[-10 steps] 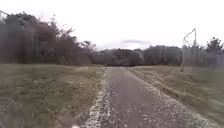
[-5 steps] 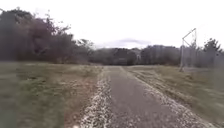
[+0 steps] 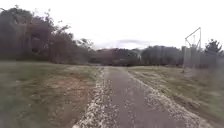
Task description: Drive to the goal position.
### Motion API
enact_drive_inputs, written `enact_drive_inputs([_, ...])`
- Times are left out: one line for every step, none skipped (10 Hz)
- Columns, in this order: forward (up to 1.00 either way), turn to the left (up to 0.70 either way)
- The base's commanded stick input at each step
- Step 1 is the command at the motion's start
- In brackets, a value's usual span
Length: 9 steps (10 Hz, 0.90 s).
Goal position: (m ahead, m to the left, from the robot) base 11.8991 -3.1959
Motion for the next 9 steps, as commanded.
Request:
enact_drive_inputs([0.60, 0.00])
enact_drive_inputs([0.60, 0.00])
enact_drive_inputs([0.60, 0.00])
enact_drive_inputs([0.60, 0.00])
enact_drive_inputs([0.60, 0.00])
enact_drive_inputs([0.60, 0.00])
enact_drive_inputs([0.60, 0.00])
enact_drive_inputs([0.60, -0.01])
enact_drive_inputs([0.60, -0.05])
